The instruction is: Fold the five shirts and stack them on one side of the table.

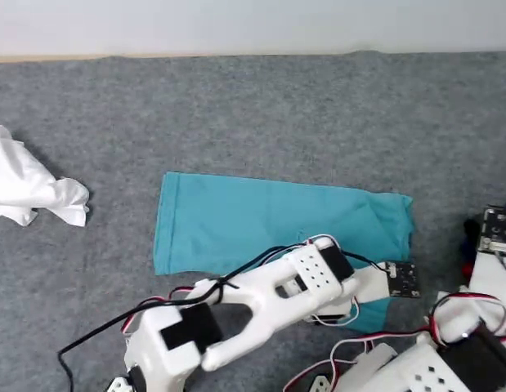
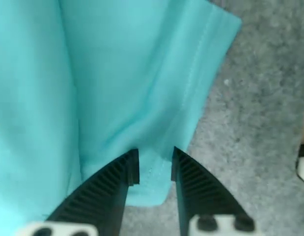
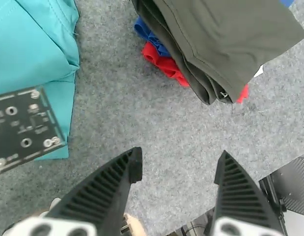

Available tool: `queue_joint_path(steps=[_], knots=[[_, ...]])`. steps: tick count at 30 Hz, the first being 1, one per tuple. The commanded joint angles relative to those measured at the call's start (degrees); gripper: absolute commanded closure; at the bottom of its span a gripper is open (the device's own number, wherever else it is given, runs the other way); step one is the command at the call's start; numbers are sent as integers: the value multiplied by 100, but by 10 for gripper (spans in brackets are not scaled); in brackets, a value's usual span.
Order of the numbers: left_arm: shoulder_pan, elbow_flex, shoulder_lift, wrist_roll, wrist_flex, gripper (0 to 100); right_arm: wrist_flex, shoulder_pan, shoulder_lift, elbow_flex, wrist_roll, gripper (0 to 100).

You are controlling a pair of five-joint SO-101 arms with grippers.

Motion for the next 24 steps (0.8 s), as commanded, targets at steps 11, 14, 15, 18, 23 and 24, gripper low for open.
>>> queue_joint_path(steps=[11, 14, 15, 18, 23, 24], knots=[[0, -2044, 1248, -79, 1310, 989, 171, 75, 66, -18, -9, 745], [9, -2141, 1231, -70, 1319, 998, 171, 75, 57, -18, -9, 745], [9, -2193, 1196, -62, 1345, 998, 171, 75, 48, -18, -9, 745], [9, -2343, 993, -62, 1442, 998, 171, 75, 31, -18, -9, 745], [-220, -2580, 536, -53, 1424, 998, 180, 75, 22, -18, -9, 745], [-325, -2615, 519, -53, 1415, 998, 180, 75, 22, -18, -9, 745]])
